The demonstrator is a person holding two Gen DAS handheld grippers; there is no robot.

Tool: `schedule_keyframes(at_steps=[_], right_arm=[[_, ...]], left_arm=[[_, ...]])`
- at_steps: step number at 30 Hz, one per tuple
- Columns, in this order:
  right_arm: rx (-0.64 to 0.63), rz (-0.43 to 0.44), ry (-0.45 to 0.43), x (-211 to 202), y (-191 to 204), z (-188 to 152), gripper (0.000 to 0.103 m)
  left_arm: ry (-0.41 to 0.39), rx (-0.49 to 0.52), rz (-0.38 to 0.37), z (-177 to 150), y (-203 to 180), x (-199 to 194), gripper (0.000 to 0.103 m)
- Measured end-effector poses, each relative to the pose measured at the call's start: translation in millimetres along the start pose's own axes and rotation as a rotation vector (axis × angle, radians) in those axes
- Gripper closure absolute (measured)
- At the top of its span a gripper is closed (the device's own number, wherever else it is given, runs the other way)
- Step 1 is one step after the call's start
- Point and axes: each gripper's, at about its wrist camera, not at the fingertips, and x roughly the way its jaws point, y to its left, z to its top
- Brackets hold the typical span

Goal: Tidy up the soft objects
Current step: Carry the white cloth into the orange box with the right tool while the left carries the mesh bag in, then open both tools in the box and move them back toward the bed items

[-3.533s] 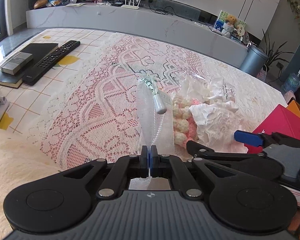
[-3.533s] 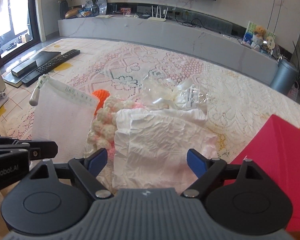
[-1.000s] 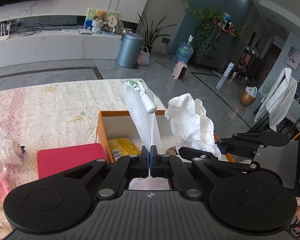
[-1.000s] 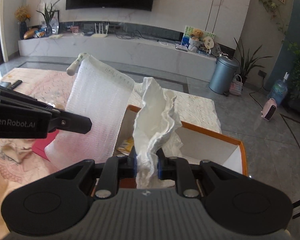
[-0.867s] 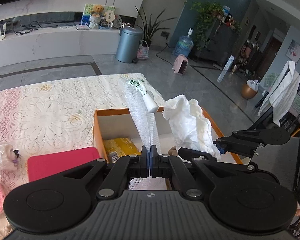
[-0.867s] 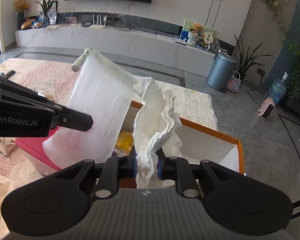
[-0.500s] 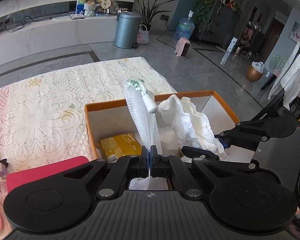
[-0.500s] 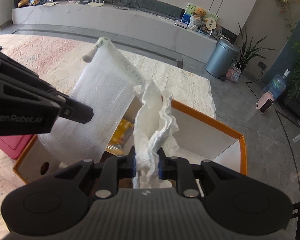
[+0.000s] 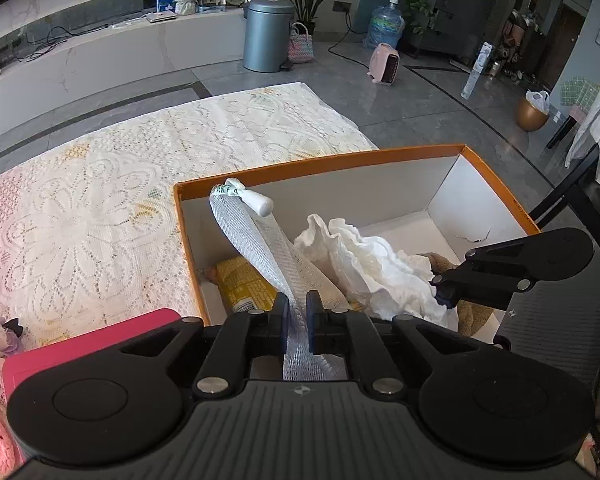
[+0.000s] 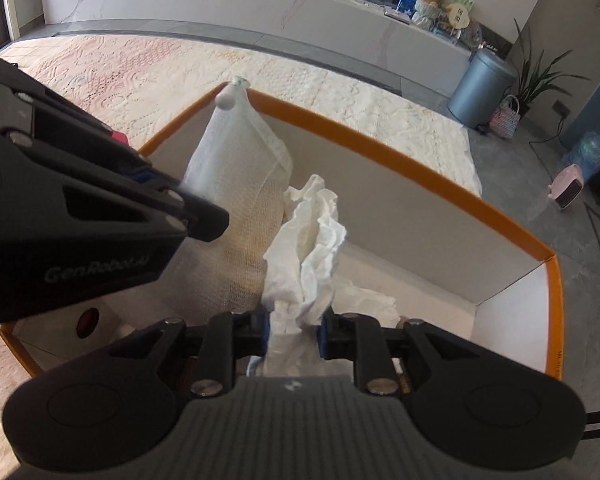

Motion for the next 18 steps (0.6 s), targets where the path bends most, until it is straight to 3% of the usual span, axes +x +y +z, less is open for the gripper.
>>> schedule_keyframes(at_steps=[3,6,13,18], right_arm=[[0.014,0.014,0.001,-4,-2,0,0.068],[-0.001,0.010,-0.002,-11,-1,-2,0.064],[-0.016,-0.011,-0.022,-33,7,-5,0.040],[-0.042,-0.053,-0.037,-50,14,-7,0.032]], left_arm=[[-0.018,-0.014,0.006,0,0,-5,0.071],[-0.041,-0.020,0.009,1,1,-13,0.061],[-0.091,-0.033,0.002,2,2,-36,0.043],[-0.134,-0.012,-0.006,0,-4,-54,0.031]])
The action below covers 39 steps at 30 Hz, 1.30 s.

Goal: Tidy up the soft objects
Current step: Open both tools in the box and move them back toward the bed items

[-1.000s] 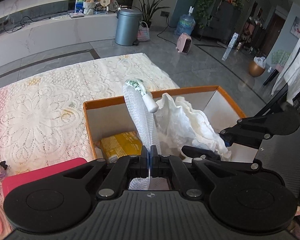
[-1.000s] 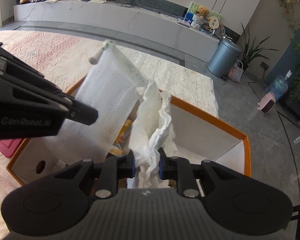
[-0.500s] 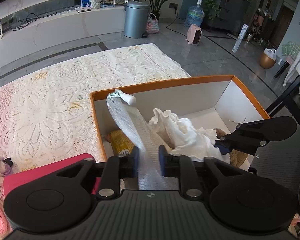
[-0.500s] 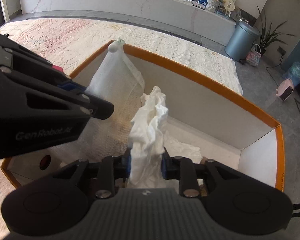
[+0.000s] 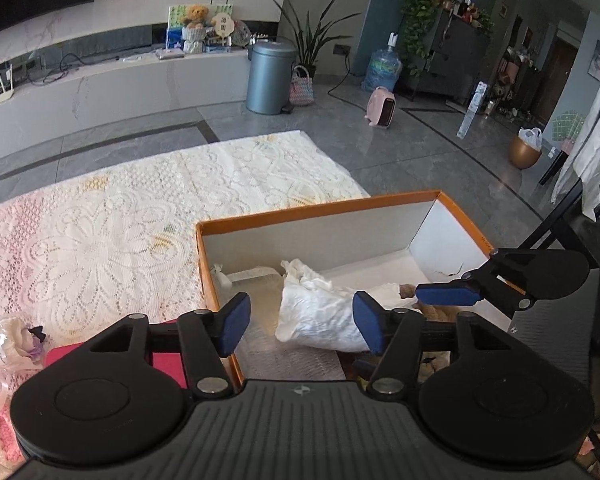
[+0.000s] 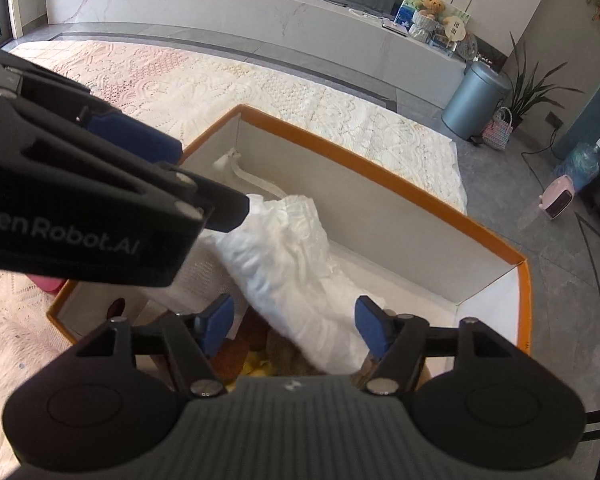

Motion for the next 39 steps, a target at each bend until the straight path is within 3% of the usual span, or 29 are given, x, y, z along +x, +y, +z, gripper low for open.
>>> schedule_keyframes(at_steps=[4,14,24,33,39], right_arm=[[-0.014,-0.044,-0.011,-15,7,-1,0.019],[0.021,-0.104,-0.044,-48,19,-8,0.019],[0.156,-0.122,-0.271,-93,70,-25,0.018],[0.256,-0.021,-0.387,-103,144,-39,0.019],[0.250,0.070,-0.393,-97,189,-35,0.019]], left_arm=[[-0.027,0.016,0.002,0,-6,-11,0.027],[-0.108,-0.010,0.010,-20,2,-52,0.027],[-0.211,-0.038,0.086,-67,26,-109,0.027],[-0.209,-0.191,0.200,-121,83,-144,0.027],[-0.160,-0.304,0.250,-152,121,-151,0.030]])
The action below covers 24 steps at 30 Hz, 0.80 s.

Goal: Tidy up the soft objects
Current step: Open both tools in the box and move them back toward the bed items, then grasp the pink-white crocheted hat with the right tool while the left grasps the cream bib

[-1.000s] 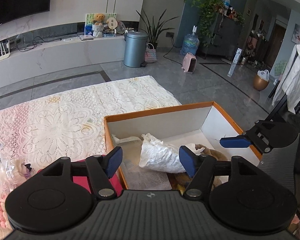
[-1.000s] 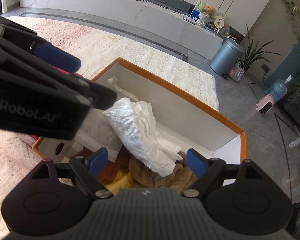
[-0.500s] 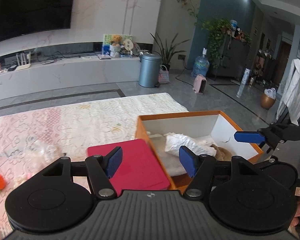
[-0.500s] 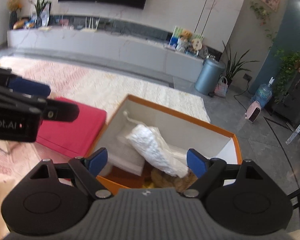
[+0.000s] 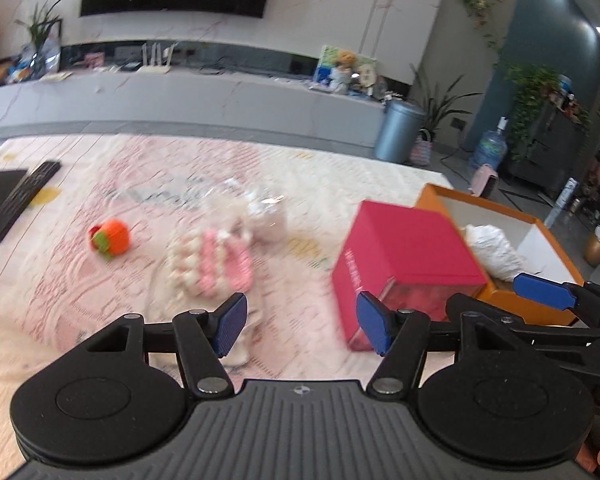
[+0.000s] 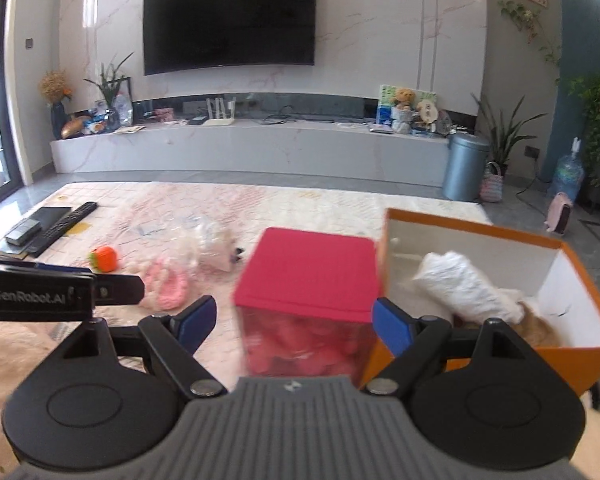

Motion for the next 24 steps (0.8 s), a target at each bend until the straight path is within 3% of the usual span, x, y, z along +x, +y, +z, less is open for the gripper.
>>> schedule_keyframes(at_steps=[2,8,24], right_arm=[[-0.031,0.013,0.008,5,15,-3,0.026],[-0.103,0.055,0.029,23,49,-3,0.033],[-0.232,0.127,0.059,86,93,20,0.041]], left_arm=[[0.008,-0.013,0.017,-3,10,-1,0.030],[0.029,-0.038,0.046,-10,40,-4,0.030],[0.073,-0.104,0.068,12,91,23,0.048]])
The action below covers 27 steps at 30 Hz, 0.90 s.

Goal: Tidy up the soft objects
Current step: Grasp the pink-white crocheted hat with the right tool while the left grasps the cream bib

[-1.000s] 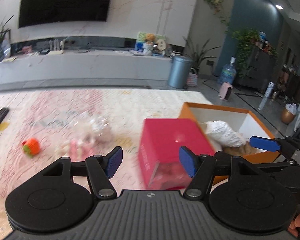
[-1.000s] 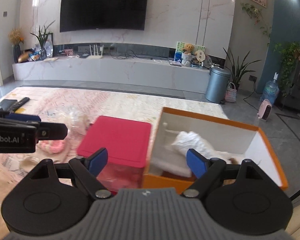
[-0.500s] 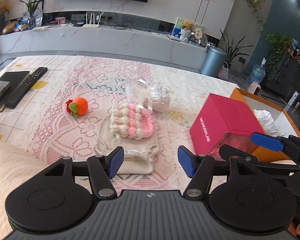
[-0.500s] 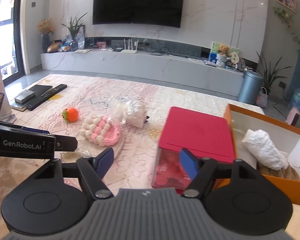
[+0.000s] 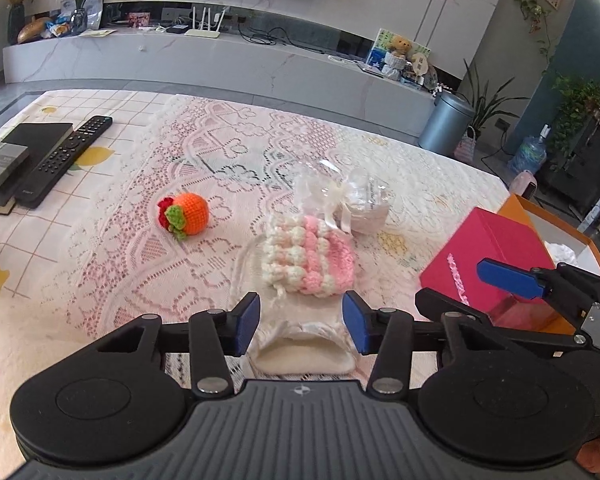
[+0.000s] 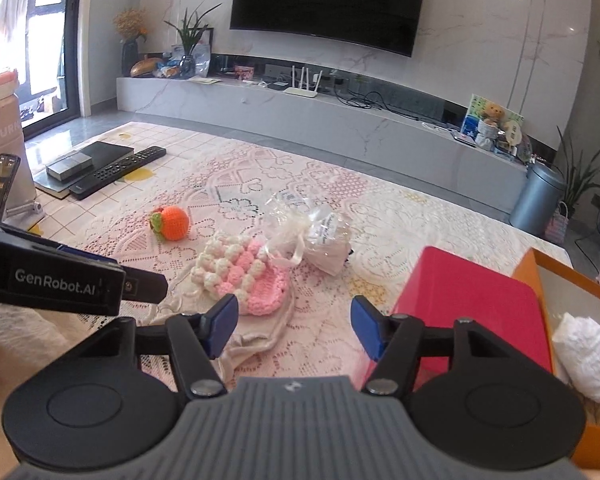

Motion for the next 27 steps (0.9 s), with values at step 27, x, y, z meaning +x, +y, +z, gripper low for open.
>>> schedule_keyframes(at_steps=[27], right_arm=[[0.075,0.169,0.178,116,6,24,0.035]], left_arm=[[0.121,-0.281,0.067,20,64,70,0.053]])
